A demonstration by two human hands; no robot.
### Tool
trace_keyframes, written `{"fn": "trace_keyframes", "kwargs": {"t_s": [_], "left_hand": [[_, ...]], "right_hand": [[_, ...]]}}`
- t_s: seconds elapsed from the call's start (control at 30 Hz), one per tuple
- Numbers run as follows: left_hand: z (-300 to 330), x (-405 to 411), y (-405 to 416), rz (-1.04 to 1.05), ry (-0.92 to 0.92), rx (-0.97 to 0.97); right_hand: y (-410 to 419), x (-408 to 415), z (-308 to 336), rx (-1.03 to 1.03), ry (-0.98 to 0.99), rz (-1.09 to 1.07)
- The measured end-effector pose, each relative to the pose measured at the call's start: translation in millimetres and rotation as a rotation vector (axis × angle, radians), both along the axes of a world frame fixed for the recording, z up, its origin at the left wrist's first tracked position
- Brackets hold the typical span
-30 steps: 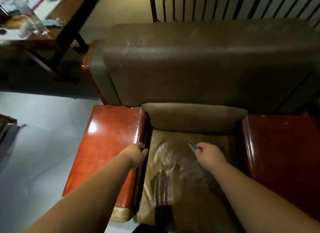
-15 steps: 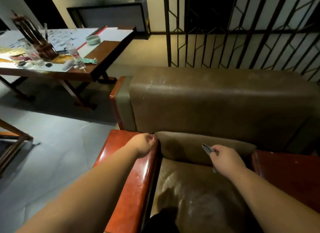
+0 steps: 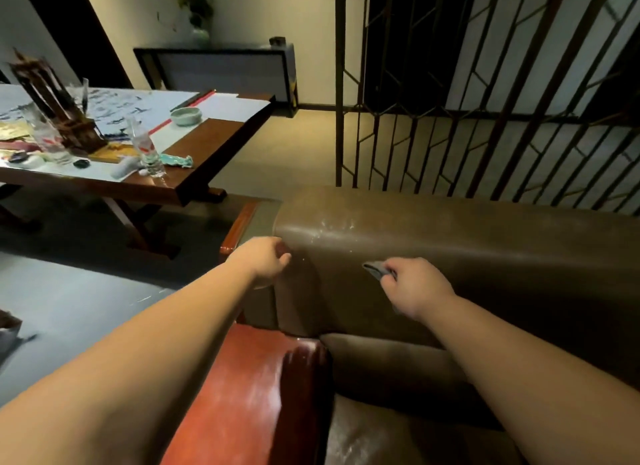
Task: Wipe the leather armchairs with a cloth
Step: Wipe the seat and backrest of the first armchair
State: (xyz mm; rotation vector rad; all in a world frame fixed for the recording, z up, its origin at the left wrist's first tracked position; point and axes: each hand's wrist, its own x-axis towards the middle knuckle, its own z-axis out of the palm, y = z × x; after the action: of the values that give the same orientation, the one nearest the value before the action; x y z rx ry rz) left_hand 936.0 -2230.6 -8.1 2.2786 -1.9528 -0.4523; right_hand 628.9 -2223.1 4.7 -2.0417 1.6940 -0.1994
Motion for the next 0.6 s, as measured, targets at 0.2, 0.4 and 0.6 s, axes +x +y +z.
{"fn": "trace_keyframes", "kwargs": {"t_s": [0.2, 0.4, 0.6], "left_hand": [[-37.1, 80.6, -69.7, 0.077, 0.006, -0.111], [-96.6, 123.2, -117.2, 0.064, -0.037, -0.109], [-160.3, 126.6, -125.9, 0.064, -0.082, -0.323]], "right_hand": [[-66.1, 96.7, -16.1, -0.204, -0.046, 0.110], [-113.7, 149.0, -56.1, -0.316, 0.132, 0.403], [-138.4, 190.6, -95.0, -0.326, 0.318, 0.626]]}}
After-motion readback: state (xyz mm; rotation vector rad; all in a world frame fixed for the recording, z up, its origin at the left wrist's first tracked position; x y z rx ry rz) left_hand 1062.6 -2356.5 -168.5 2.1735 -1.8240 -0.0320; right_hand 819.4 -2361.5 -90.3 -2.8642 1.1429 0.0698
